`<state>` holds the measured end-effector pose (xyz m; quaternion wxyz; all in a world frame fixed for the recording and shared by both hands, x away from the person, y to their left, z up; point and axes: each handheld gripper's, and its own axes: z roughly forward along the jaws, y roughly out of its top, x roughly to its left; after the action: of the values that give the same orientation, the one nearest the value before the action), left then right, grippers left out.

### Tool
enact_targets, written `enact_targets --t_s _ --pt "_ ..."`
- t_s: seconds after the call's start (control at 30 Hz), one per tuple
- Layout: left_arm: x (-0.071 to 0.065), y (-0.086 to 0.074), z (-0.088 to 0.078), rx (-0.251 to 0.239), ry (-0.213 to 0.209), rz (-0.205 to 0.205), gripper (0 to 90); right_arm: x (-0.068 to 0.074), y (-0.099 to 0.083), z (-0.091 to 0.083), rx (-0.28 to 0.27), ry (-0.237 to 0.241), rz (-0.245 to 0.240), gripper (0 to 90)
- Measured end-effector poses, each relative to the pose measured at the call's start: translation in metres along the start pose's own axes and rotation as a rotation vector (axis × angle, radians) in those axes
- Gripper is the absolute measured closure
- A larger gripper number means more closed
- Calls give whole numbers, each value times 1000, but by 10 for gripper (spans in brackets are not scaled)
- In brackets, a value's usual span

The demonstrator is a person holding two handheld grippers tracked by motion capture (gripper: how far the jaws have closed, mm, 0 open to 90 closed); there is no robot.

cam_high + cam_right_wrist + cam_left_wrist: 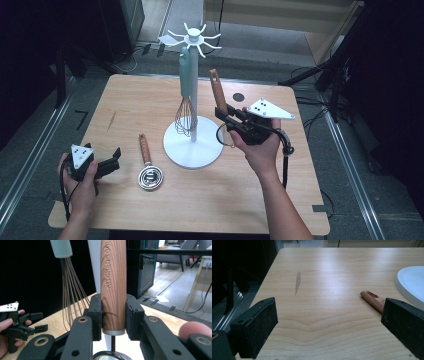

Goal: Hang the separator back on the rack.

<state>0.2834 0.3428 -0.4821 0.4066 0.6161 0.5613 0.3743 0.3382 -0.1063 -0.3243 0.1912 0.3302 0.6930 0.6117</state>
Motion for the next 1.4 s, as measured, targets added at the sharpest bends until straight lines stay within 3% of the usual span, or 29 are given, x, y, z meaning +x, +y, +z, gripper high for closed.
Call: enact_targets --t_s 1.4 --pt "0 0 0 -1 -1 1 13 25 27 -16 -196 60 -45 723"
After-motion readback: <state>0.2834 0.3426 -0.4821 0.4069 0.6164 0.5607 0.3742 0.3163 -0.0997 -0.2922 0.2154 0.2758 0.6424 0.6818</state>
